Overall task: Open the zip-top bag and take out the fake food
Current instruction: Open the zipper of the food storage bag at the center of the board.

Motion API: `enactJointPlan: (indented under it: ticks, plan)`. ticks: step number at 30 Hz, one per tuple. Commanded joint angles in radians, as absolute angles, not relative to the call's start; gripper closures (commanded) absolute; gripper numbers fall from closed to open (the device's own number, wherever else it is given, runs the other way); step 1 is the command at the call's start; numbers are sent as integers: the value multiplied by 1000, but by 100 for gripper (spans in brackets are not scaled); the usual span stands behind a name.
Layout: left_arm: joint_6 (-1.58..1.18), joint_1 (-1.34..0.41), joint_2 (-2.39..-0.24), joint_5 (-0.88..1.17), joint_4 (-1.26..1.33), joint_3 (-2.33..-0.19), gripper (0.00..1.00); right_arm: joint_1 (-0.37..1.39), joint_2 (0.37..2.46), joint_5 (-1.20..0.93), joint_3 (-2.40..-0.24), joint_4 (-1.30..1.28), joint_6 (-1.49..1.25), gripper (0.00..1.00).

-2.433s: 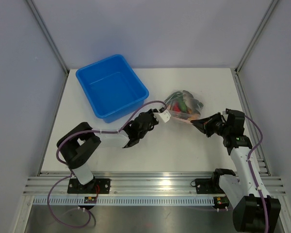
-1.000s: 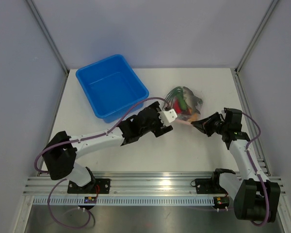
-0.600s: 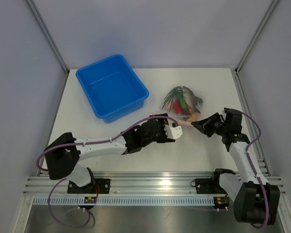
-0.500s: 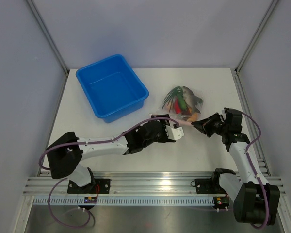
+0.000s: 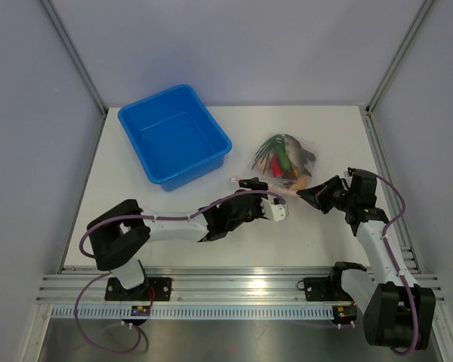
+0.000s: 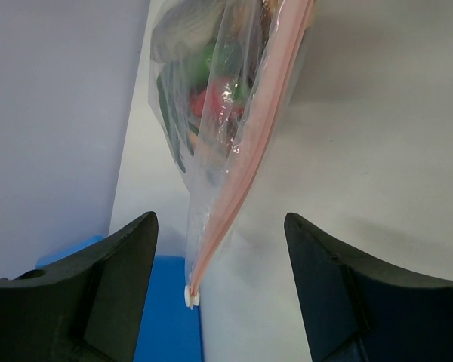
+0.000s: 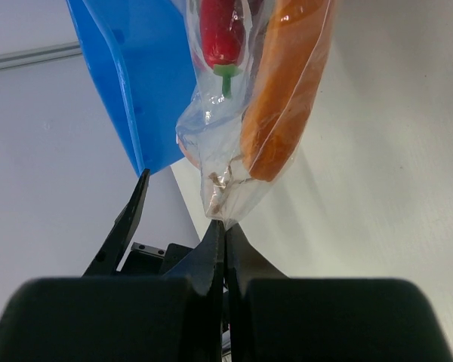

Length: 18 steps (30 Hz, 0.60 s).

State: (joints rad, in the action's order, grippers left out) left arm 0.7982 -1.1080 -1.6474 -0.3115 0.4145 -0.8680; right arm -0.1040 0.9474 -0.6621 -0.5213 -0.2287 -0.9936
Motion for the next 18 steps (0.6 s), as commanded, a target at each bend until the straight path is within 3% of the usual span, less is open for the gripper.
enactJointPlan:
  ticks: [1,18]
  plan:
    - [830,-1101,-1667,-339,531,-888,29,-110,931,-706,-522,-183,-980,100]
    - [741,-1054,-1623,-380,609,-868,35,-110,925,-703,-514,-176,-985,100]
